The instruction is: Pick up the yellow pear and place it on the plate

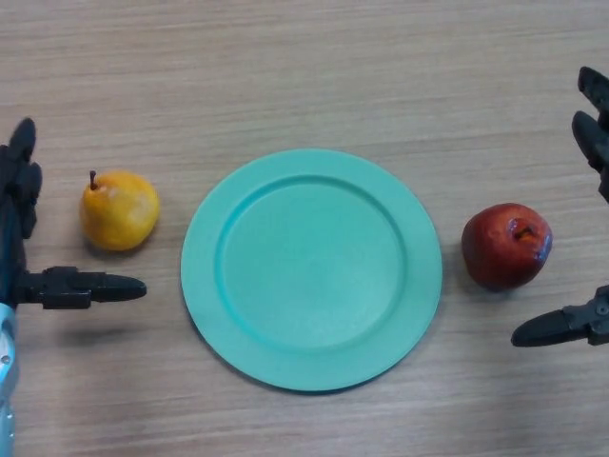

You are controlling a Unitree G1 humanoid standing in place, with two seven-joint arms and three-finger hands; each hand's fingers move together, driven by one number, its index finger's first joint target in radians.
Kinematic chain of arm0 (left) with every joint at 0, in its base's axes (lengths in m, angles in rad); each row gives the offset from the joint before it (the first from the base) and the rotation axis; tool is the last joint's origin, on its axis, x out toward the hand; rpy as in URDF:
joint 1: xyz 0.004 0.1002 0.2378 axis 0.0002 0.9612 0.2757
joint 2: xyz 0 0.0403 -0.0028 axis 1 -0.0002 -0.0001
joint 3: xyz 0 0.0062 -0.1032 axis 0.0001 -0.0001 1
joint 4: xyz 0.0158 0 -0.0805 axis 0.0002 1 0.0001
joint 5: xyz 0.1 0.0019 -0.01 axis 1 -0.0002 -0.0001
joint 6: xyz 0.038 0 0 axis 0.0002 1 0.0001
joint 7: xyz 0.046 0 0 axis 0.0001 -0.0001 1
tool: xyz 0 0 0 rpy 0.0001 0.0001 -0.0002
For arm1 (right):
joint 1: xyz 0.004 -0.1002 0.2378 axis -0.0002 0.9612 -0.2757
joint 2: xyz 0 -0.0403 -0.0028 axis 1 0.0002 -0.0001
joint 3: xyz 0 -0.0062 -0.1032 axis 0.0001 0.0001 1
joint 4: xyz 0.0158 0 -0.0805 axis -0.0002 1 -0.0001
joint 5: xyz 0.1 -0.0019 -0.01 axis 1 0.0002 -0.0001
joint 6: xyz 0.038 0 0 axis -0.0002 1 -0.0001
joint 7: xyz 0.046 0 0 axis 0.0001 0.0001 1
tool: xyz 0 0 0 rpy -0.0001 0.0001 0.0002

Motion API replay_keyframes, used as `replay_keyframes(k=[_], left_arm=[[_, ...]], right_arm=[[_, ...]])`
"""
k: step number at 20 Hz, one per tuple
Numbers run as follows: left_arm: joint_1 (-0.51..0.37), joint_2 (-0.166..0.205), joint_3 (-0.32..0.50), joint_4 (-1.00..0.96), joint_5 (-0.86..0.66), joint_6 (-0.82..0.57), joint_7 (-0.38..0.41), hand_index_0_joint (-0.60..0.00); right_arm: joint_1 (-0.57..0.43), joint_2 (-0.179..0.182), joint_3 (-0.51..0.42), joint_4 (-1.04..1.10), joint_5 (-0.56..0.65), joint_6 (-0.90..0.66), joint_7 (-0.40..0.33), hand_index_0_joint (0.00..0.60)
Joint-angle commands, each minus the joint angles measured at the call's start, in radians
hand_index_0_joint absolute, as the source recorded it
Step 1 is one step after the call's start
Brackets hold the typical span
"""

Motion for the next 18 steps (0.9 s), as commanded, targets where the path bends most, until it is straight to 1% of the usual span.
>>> replay_keyframes(k=[1,2,3,4,5,6,7,8,11,12,13,14,15,16,17,18], left_arm=[[-0.081,0.064,0.032,-0.003,-0.005,-0.186,0.001,0.0],[-0.113,0.061,0.02,0.057,0.001,-0.215,-0.005,0.0],[-0.127,0.059,0.021,0.08,-0.006,-0.227,-0.007,0.0],[-0.167,0.059,0.008,0.15,0.003,-0.256,-0.011,0.0],[-0.18,0.057,0.007,0.171,-0.006,-0.262,-0.019,0.0],[-0.227,0.051,-0.008,0.258,0.022,-0.329,-0.001,0.0],[-0.24,0.05,-0.011,0.279,0.022,-0.339,-0.004,0.0],[-0.278,0.043,-0.014,0.338,0.019,-0.376,0.0,0.0],[-0.324,0.031,-0.022,0.425,0.021,-0.42,0.012,0.0],[-0.343,0.025,-0.032,0.479,0.065,-0.481,0.074,0.0],[-0.351,0.023,-0.035,0.494,0.077,-0.498,0.092,0.0],[-0.369,0.023,-0.045,0.53,0.113,-0.522,0.13,0.0],[-0.373,0.023,-0.045,0.536,0.119,-0.522,0.14,0.0],[-0.373,0.023,-0.049,0.54,0.131,-0.52,0.15,-0.15],[-0.373,0.023,-0.052,0.543,0.141,-0.516,0.158,-0.25],[-0.369,0.022,-0.055,0.543,0.153,-0.502,0.162,-0.4]], right_arm=[[-0.019,-0.026,-0.083,-0.062,0.006,-0.105,-0.042,0.0],[-0.01,-0.02,-0.087,-0.068,-0.007,-0.115,-0.049,0.0],[-0.005,-0.019,-0.088,-0.074,-0.01,-0.111,-0.048,0.0],[0.01,-0.014,-0.097,-0.079,-0.017,-0.122,-0.045,0.0],[0.013,-0.014,-0.102,-0.082,-0.019,-0.122,-0.045,0.0],[0.021,-0.013,-0.122,-0.097,-0.013,-0.119,-0.041,0.0],[0.021,-0.013,-0.128,-0.099,-0.014,-0.119,-0.043,0.0],[0.026,-0.011,-0.145,-0.103,-0.02,-0.134,-0.048,0.0],[0.049,-0.009,-0.171,-0.109,-0.04,-0.167,-0.041,0.0],[0.05,-0.008,-0.193,-0.125,-0.023,-0.15,-0.037,0.0],[0.049,-0.008,-0.198,-0.132,-0.018,-0.139,-0.036,0.0],[0.051,-0.003,-0.203,-0.128,-0.035,-0.158,-0.042,0.0],[0.052,-0.002,-0.205,-0.125,-0.041,-0.165,-0.045,0.0],[0.051,-0.002,-0.206,-0.127,-0.04,-0.161,-0.045,0.0],[0.051,-0.001,-0.206,-0.13,-0.039,-0.157,-0.045,0.0],[0.05,-0.001,-0.204,-0.135,-0.04,-0.148,-0.047,0.0]])
